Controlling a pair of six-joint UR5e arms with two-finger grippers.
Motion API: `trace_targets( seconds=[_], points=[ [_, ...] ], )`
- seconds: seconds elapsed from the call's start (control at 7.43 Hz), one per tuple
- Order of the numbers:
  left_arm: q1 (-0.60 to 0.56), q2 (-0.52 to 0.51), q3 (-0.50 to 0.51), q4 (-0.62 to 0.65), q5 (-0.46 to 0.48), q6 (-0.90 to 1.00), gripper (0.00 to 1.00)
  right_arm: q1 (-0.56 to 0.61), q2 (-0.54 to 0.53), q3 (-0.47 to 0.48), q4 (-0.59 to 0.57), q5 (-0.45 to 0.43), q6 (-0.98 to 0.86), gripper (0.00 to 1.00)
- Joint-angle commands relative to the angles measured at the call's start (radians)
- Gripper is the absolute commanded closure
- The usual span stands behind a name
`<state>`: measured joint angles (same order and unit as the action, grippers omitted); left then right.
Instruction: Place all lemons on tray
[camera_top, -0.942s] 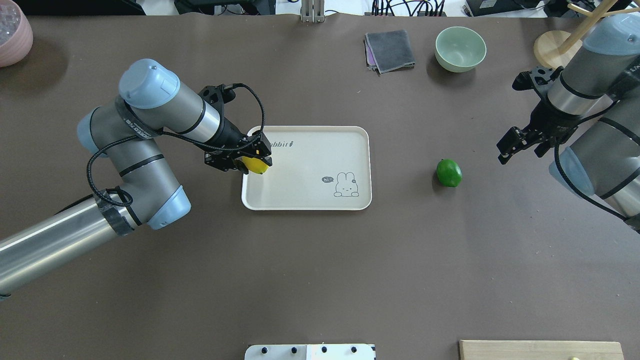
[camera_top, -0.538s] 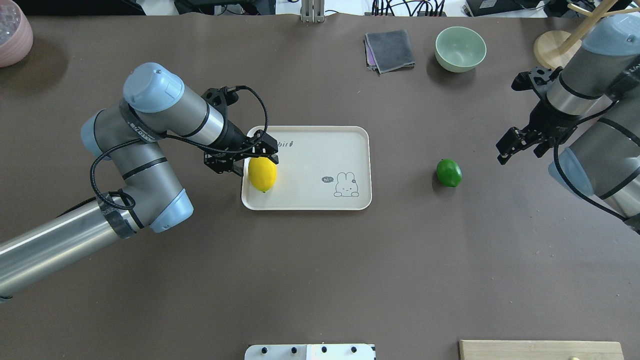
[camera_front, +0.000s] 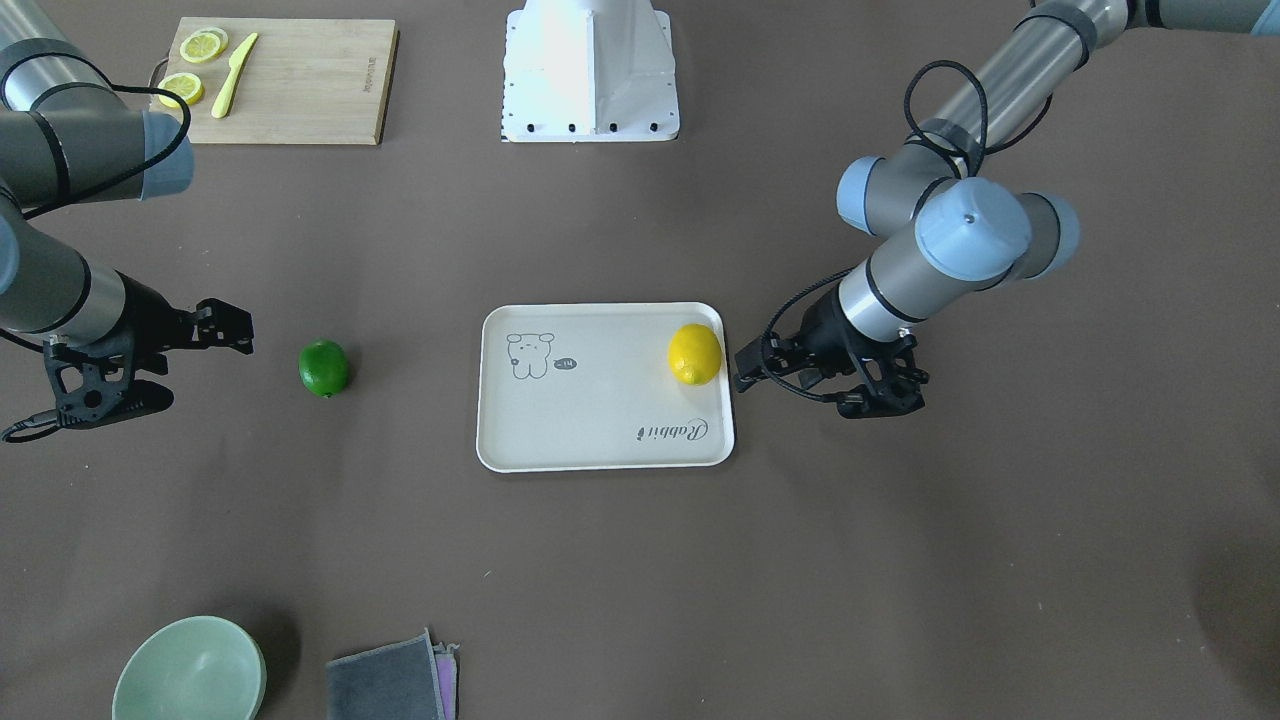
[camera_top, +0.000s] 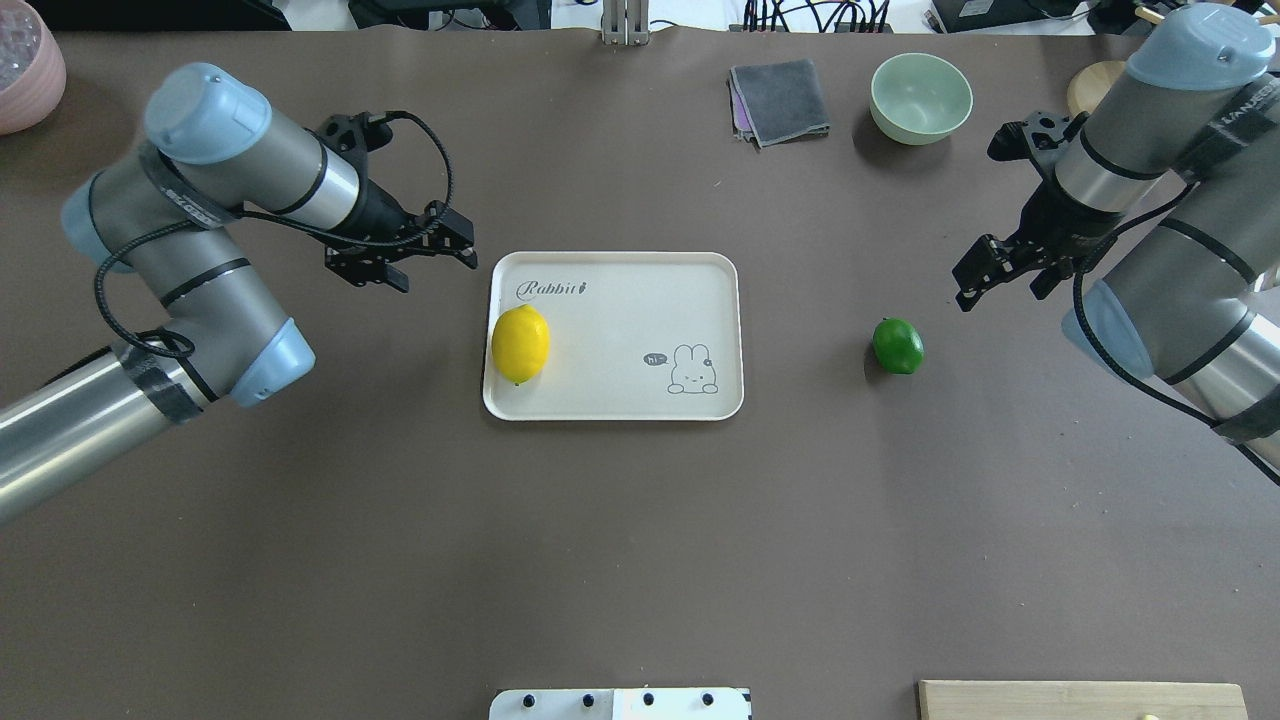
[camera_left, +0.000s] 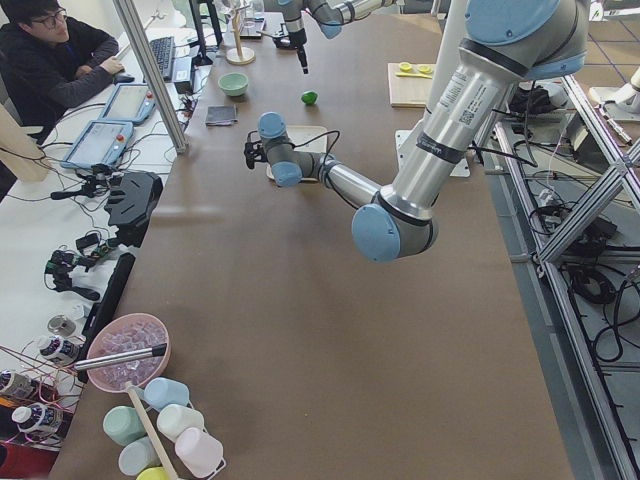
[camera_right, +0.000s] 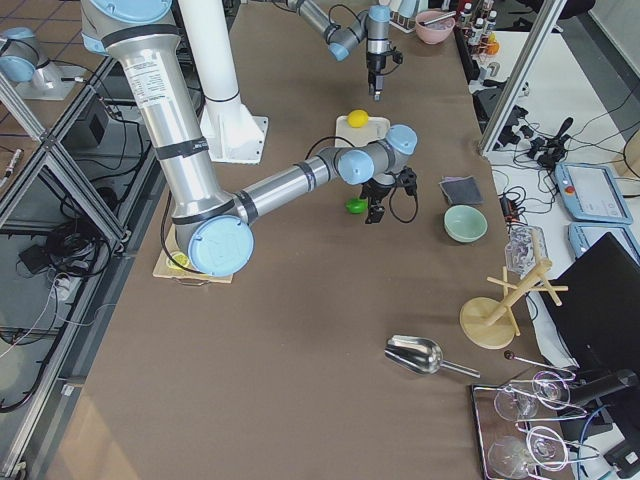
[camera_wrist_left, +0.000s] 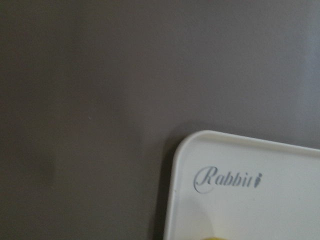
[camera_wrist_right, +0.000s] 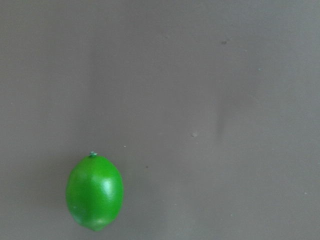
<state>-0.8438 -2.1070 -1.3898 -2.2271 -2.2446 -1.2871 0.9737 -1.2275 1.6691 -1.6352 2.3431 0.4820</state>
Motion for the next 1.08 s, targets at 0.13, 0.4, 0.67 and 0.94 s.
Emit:
trace_targets(
  seconds=[0.13,0.4,0.67,0.94],
  points=[
    [-0.125,0.097,0.113,0.026,-0.012,0.365,0.03,-0.073,0.056,-0.006,0.002,-0.044,0.07,0.0],
    [-0.13,0.096,0.17,0.021,-0.013,0.388,0.03,-0.12,0.053,-0.09,0.196,-0.07,0.192,0.0],
    [-0.129,0.093,0.173,0.021,-0.013,0.387,0.03,-0.156,0.04,-0.152,0.365,-0.09,0.302,0.0],
    [-0.127,0.091,0.184,0.02,-0.013,0.387,0.03,-0.187,0.036,-0.143,0.357,-0.125,0.302,0.0]
  ],
)
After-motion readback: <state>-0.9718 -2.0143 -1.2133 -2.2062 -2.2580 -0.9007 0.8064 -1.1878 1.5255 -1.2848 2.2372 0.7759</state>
